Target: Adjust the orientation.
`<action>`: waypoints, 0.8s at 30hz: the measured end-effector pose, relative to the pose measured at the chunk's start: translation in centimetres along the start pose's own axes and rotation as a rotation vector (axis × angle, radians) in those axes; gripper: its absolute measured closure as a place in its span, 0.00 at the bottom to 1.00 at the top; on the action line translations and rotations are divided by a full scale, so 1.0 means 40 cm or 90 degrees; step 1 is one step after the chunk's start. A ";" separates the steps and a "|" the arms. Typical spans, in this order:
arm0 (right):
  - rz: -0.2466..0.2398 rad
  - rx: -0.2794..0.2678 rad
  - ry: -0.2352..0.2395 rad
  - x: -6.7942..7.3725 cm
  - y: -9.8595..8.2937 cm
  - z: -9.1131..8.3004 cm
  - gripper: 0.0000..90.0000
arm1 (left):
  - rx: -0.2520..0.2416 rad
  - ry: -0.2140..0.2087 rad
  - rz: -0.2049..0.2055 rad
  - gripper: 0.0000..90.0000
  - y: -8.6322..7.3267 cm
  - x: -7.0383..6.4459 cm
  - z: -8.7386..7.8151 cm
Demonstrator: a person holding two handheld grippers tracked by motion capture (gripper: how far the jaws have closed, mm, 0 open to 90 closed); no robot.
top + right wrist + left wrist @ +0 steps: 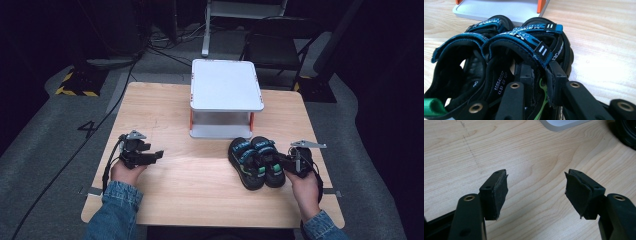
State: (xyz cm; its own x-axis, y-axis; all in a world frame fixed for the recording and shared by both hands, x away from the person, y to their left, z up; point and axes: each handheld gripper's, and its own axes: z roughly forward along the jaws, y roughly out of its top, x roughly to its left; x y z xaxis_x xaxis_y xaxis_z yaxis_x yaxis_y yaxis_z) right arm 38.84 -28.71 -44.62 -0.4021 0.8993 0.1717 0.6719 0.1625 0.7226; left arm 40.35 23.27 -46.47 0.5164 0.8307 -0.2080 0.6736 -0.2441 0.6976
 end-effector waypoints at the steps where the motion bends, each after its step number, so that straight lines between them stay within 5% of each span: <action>1: 0.002 0.001 0.003 -0.001 -0.003 -0.002 0.85 | 0.000 0.000 0.000 0.38 0.000 0.000 0.000; 12: 0.012 -0.001 0.011 0.006 -0.036 -0.020 0.77 | -0.006 -0.012 0.005 0.38 0.019 -0.003 0.020; 16: -0.007 -0.007 -0.003 0.004 -0.034 -0.017 0.57 | -0.013 -0.006 -0.004 0.38 0.019 0.006 0.012; 24: -0.049 -0.040 -0.028 0.007 -0.015 -0.046 0.48 | -0.019 0.001 -0.019 0.38 0.015 0.015 0.000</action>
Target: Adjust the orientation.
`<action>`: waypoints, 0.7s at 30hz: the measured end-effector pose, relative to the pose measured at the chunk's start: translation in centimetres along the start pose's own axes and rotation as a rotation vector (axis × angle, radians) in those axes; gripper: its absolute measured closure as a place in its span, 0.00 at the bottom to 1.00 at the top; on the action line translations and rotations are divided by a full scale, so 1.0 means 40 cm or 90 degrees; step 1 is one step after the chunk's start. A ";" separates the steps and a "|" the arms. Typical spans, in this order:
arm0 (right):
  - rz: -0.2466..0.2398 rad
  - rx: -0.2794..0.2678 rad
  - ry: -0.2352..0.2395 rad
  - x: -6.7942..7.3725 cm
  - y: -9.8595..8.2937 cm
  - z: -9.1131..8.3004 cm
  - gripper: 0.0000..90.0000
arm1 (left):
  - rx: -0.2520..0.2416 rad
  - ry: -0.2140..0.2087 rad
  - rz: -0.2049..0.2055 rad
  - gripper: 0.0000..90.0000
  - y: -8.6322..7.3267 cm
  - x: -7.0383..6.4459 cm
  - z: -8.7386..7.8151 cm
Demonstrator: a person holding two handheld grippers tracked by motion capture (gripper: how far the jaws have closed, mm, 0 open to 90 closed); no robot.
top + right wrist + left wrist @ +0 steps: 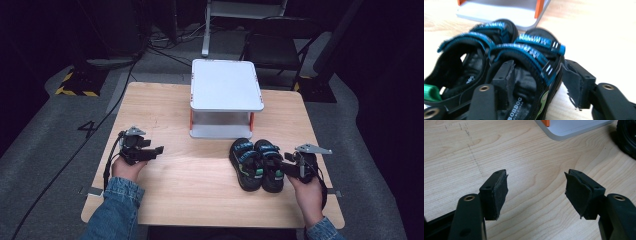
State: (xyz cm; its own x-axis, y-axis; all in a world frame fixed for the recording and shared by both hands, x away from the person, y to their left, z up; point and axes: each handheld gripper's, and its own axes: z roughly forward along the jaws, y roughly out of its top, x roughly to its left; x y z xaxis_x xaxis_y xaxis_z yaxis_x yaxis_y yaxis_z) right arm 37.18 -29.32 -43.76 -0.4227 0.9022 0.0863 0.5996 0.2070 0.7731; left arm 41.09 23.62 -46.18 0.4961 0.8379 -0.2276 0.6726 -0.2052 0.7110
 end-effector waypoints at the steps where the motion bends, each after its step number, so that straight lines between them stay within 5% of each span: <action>1: -0.004 -0.006 -0.002 0.001 0.005 -0.007 0.48 | 0.002 0.001 0.004 0.38 0.000 -0.001 -0.001; 4: -0.041 -0.049 0.004 0.015 0.026 -0.039 0.47 | 0.003 0.002 0.007 0.38 -0.002 -0.003 -0.004; 9: -0.075 -0.065 0.021 0.032 0.046 -0.074 0.50 | 0.010 0.008 0.002 0.38 -0.003 0.000 -0.002; 21: -0.098 0.039 0.117 0.104 0.046 -0.051 0.61 | 0.014 0.002 0.003 0.38 -0.003 0.000 0.006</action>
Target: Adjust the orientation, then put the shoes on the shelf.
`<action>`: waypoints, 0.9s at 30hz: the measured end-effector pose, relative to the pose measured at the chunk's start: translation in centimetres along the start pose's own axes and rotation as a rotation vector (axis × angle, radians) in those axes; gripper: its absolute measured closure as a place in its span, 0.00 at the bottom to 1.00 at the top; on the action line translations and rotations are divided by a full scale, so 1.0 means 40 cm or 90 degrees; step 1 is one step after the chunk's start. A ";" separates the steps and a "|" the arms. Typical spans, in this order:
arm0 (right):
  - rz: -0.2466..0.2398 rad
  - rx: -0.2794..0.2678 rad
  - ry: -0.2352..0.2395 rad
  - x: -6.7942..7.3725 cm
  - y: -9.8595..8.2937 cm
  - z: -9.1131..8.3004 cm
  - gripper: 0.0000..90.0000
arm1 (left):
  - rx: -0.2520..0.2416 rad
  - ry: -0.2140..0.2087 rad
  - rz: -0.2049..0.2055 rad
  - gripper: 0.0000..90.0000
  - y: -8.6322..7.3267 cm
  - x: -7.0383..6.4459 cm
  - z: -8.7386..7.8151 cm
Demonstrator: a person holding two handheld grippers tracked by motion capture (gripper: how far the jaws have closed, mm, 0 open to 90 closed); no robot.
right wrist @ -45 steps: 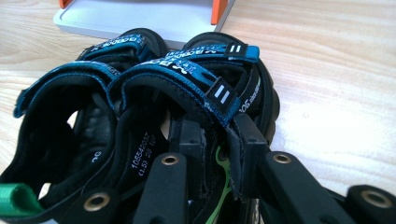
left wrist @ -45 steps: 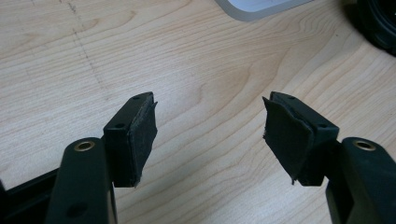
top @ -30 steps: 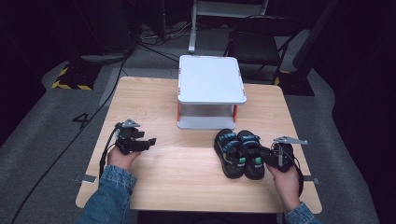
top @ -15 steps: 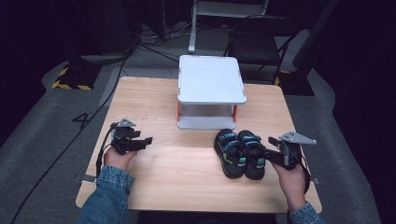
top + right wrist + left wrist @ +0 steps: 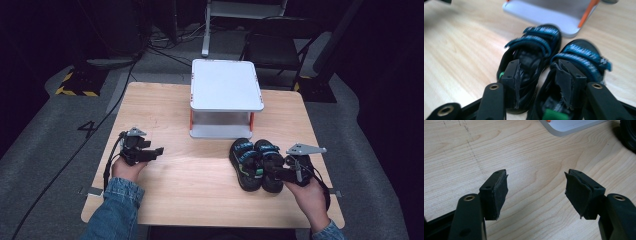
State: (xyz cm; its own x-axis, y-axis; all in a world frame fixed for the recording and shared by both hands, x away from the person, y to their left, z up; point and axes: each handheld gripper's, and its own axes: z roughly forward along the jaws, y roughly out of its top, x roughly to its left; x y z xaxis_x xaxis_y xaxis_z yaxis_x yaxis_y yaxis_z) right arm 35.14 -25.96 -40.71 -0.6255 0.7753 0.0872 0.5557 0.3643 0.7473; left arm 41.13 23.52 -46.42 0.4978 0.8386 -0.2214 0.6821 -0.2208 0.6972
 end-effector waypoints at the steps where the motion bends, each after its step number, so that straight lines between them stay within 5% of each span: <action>1: -0.007 0.007 0.001 0.002 -0.001 0.004 0.61 | -0.004 0.000 0.002 0.38 0.000 0.000 0.000; 9: 0.003 0.042 0.006 -0.004 -0.006 0.025 0.61 | 0.002 0.001 0.002 0.38 -0.002 0.000 -0.001; 18: 0.031 0.026 -0.005 -0.024 0.001 0.047 0.57 | 0.010 0.010 0.004 0.38 -0.012 -0.001 -0.010; 21: 0.067 0.045 0.012 -0.030 0.007 0.071 0.58 | 0.007 0.016 0.002 0.38 -0.022 0.000 -0.016; 27: 0.061 0.077 -0.010 -0.015 0.009 0.068 0.58 | -0.004 0.022 -0.009 0.38 -0.035 0.007 -0.038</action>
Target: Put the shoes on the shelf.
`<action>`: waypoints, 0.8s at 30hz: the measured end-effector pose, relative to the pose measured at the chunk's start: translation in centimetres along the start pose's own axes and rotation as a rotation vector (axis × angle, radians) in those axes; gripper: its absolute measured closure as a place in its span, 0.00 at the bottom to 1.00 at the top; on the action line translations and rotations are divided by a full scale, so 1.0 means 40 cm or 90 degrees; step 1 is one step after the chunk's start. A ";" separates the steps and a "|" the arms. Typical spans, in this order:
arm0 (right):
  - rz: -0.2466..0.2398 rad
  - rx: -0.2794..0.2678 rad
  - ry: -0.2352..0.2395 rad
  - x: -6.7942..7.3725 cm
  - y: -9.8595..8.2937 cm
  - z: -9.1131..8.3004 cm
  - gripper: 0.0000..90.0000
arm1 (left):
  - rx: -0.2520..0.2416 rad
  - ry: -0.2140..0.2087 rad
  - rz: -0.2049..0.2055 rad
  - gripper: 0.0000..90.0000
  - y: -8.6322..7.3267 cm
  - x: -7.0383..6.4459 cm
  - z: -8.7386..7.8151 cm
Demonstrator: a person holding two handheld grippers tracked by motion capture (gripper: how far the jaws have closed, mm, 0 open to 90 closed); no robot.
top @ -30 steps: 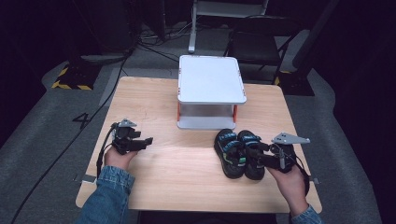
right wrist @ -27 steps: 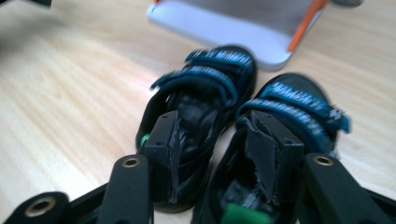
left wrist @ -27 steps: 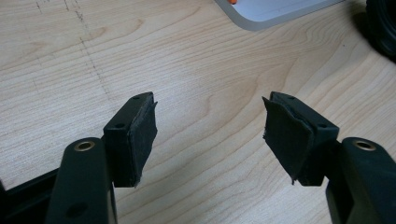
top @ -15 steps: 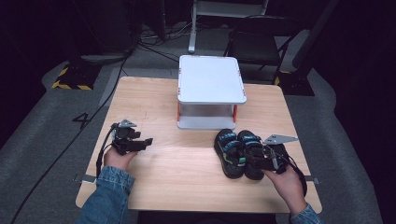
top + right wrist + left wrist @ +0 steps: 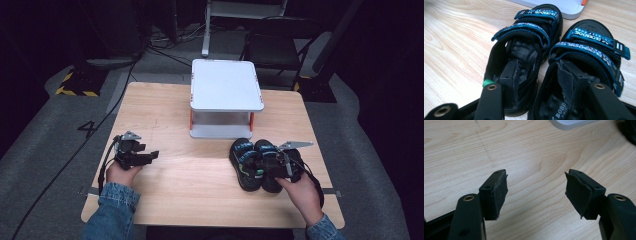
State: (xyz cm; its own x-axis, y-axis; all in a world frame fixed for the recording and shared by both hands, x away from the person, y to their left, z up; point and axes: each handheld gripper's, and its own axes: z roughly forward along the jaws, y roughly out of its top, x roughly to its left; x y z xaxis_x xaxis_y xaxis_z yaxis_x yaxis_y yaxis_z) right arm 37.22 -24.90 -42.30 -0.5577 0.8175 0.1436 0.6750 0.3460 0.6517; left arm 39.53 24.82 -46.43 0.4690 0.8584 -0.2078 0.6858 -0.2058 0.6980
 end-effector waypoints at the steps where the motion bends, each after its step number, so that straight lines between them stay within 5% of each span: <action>1: 0.000 0.000 0.000 0.000 0.000 0.000 0.58 | 0.000 0.000 0.000 0.38 0.000 0.000 0.000; 8: 0.033 0.033 -0.003 -0.001 0.010 0.014 0.57 | 0.004 0.002 0.003 0.38 -0.008 0.000 -0.005; 15: 0.033 0.040 -0.009 0.006 0.008 0.055 0.56 | 0.011 0.004 0.006 0.38 -0.008 -0.003 0.001; 24: 0.011 0.031 -0.034 0.003 -0.003 0.066 0.80 | 0.014 -0.001 0.006 0.38 -0.007 -0.005 0.006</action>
State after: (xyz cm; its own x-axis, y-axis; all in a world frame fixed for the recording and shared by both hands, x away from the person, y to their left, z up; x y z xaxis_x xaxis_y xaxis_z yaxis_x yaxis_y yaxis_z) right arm 38.35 -23.60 -44.33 -0.5202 0.8463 0.1144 0.7081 0.3525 0.6118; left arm 39.38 24.60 -46.73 0.4765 0.8557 -0.2018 0.6932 -0.2245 0.6849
